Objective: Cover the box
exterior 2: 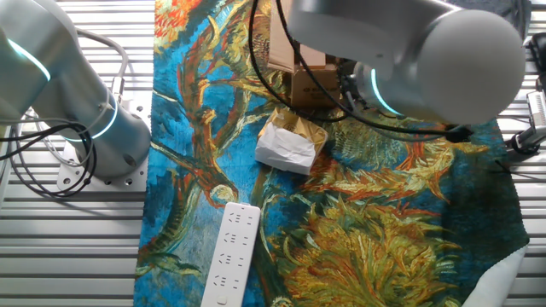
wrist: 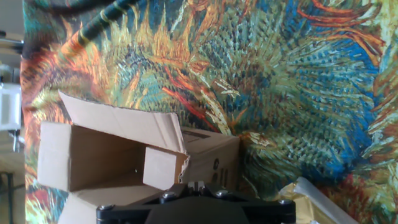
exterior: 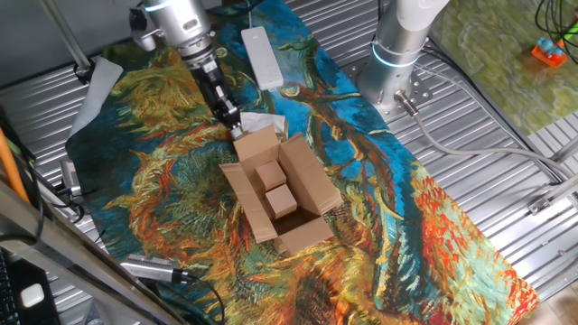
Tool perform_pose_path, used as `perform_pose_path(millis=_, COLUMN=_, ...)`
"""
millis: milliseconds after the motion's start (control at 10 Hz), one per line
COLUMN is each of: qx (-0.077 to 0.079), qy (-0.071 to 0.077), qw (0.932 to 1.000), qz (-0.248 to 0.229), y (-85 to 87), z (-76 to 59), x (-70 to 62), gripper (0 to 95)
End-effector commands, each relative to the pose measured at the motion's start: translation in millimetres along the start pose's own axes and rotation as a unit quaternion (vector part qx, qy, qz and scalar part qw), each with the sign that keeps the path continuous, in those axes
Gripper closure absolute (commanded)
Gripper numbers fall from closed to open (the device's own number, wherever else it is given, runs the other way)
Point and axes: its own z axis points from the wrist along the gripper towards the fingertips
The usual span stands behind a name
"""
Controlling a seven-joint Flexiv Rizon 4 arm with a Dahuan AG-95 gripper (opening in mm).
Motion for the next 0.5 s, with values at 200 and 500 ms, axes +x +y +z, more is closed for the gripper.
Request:
perform_pose_path(millis=200, qx=0.010, qy=0.023, qw=0.9997, qz=-0.006, y=-0.5, z=-0.3, x=0.0, gripper=95.0)
perform_pose_path(millis=500, qx=0.019, qy=0.020, qw=0.9996, qz=-0.008, y=-0.6, z=-0.5, x=0.2, gripper=95.0)
